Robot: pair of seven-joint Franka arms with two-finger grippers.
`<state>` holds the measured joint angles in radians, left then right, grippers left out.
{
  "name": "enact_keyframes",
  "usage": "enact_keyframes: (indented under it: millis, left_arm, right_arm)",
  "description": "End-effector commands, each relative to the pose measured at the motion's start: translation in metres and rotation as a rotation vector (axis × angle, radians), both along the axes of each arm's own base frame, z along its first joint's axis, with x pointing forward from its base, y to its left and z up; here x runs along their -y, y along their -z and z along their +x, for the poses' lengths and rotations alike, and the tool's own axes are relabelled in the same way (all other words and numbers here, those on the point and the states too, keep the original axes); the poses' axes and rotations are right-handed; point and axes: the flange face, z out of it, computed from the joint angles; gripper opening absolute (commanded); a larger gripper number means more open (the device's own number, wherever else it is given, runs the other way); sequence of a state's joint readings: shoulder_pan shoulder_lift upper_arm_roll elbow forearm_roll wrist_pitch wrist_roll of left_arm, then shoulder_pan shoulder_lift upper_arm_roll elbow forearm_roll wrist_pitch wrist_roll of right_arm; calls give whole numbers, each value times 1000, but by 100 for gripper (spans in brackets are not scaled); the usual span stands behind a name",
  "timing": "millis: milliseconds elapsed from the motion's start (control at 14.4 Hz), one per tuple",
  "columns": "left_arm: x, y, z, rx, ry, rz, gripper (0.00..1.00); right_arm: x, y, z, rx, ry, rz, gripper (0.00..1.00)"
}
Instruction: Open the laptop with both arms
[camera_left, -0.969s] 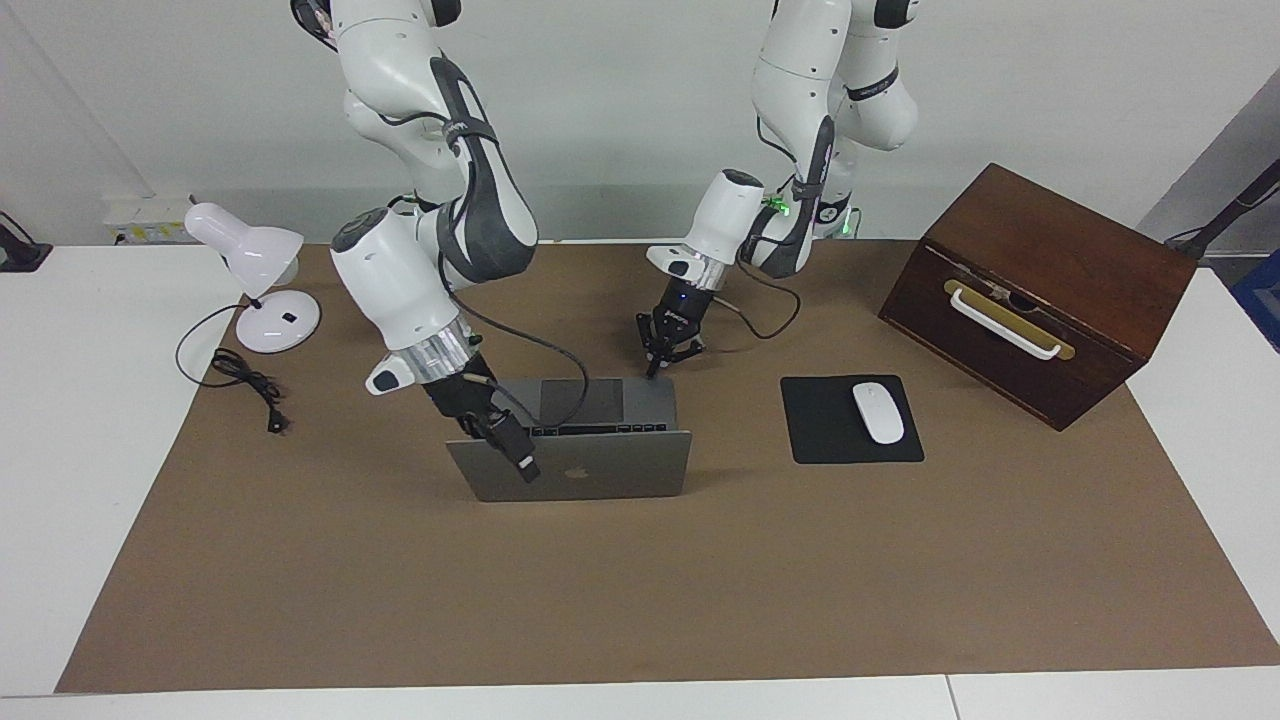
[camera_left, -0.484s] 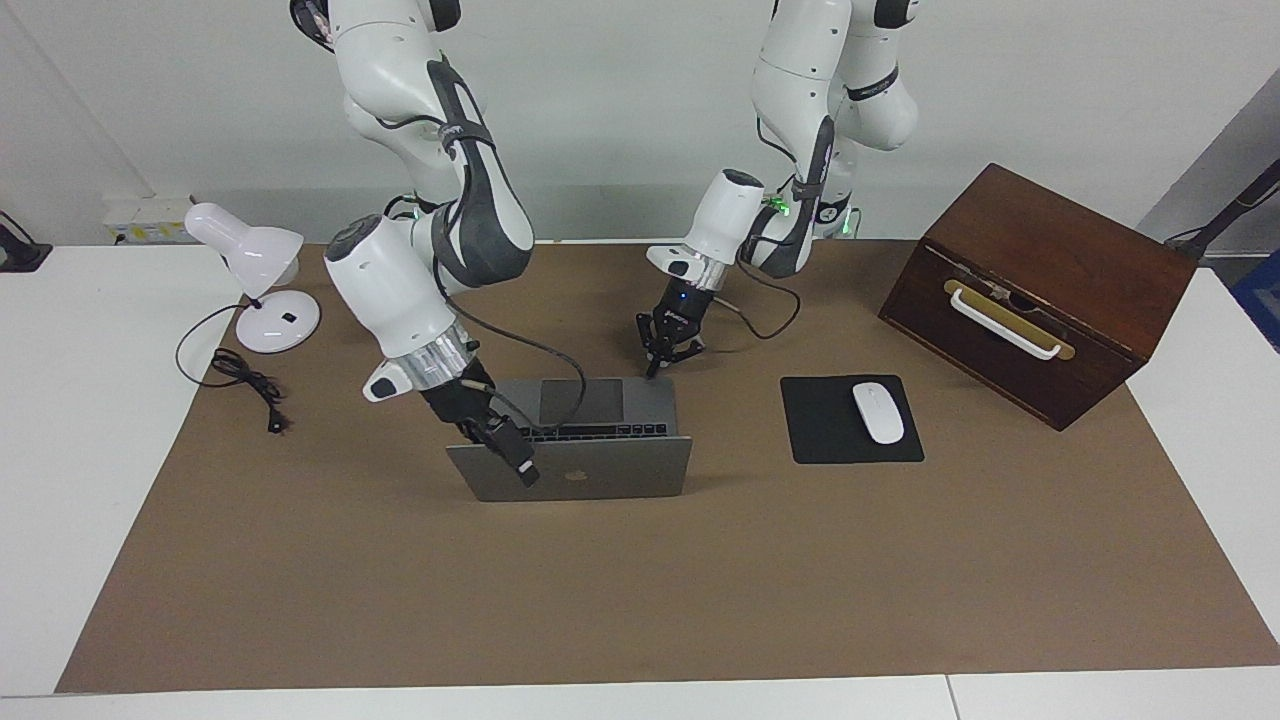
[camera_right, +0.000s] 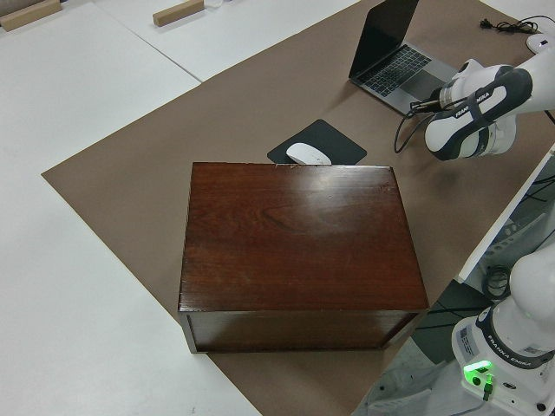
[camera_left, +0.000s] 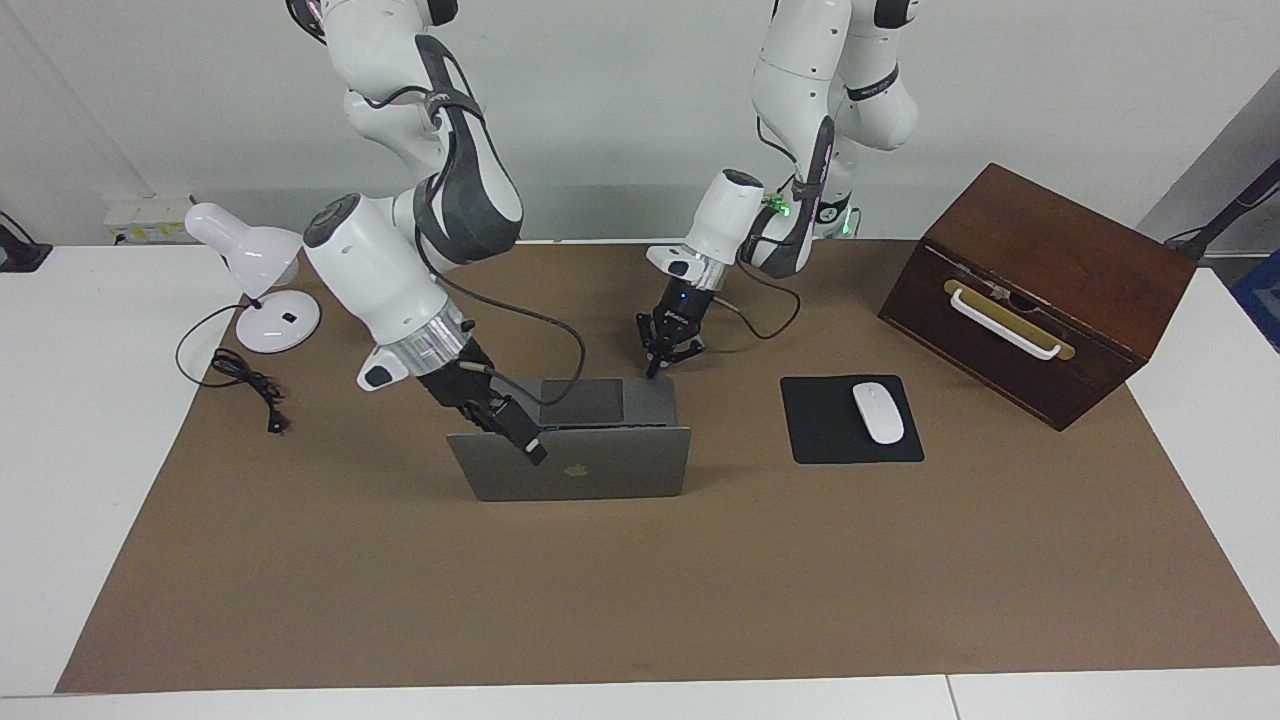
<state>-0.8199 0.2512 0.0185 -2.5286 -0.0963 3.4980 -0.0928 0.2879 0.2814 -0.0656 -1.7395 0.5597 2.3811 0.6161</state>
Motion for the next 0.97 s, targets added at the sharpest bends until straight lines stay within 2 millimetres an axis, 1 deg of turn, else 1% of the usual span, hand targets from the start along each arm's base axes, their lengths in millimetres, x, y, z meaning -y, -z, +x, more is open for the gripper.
enact_keyframes:
  millis: [0, 138, 208, 277, 346, 415, 484, 761, 900]
  left_arm:
    - [-12, 32, 16, -15, -18, 56, 0]
    - [-12, 30, 19, -10, -23, 53, 0]
    - [-12, 30, 20, -10, -29, 50, 0]
    - [-13, 29, 22, -14, -49, 42, 0]
    - [-13, 23, 26, -19, -97, 15, 0]
    - [-12, 17, 27, -23, -135, -9, 0]
    - [-12, 12, 28, -23, -154, -22, 0]
    - [-14, -10, 32, -5, -164, -54, 0]
    - [-14, -28, 34, -42, -170, -55, 0]
  right_arm:
    - [15, -18, -6, -6, -32, -29, 100]
    - [22, -38, -10, 0, -72, -86, 100]
    - [27, -50, -11, -3, -99, -128, 100]
    - [36, -65, -12, -4, -124, -175, 100]
    - [45, -83, -15, -8, -148, -220, 100]
    - [52, -104, -19, -8, -183, -268, 100]
    - [58, -120, -24, -5, -229, -302, 100]
    - [98, -173, -45, 18, -398, -427, 100]
    - [116, -196, -55, 27, -481, -470, 100]
